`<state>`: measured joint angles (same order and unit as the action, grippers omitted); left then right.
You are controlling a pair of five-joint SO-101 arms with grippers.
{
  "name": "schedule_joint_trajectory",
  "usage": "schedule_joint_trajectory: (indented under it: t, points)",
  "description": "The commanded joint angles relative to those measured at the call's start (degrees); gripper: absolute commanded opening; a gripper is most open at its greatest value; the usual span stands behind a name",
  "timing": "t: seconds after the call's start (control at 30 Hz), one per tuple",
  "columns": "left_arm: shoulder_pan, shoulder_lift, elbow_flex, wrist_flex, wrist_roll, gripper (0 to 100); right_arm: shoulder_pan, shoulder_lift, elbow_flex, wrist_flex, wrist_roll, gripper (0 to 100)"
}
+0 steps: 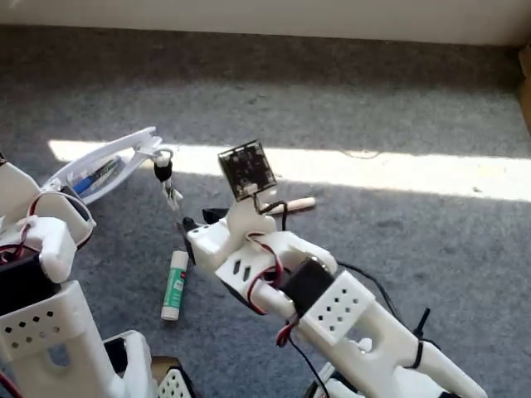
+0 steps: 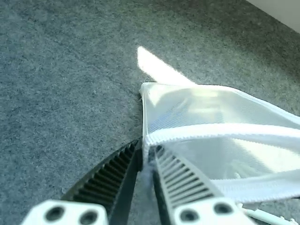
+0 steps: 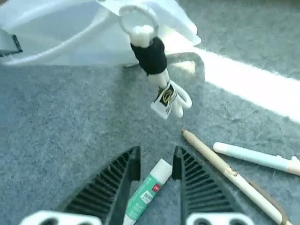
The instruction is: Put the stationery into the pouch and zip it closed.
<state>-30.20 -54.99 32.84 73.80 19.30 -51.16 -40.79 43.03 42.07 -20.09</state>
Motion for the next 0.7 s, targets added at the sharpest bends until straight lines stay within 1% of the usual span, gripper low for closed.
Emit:
schedule_joint_trajectory:
  t: [0.0, 0.17, 0.37, 0.47, 0.57, 0.67]
  points:
    - [-1.1, -1.19, -0.92, -1.14, 0.62, 1, -2.07, 4.09, -7.08, 3.56, -4.13, 11.6]
    - [-1.1, -1.19, -0.92, -1.14, 0.62, 1, -3.03, 10.51, -12.09, 7.52, -8.35, 11.6]
    - [-1.1, -1.19, -0.92, -1.14, 0.62, 1, -5.58, 19.03, -14.2, 7.25, -12.04, 11.6]
    - [-3.03, -1.19, -0.92, -1.67, 0.7, 1, -7.43, 23.34, -16.04, 7.25, -15.12, 11.6]
    - [-4.88, -1.19, -0.66, -2.81, 0.7, 1, -7.96, 27.03, -17.8, 7.25, -16.0, 11.6]
    - [-5.14, -1.19, -0.75, -2.81, 1.23, 1, -8.13, 29.58, -19.03, 7.16, -16.09, 11.6]
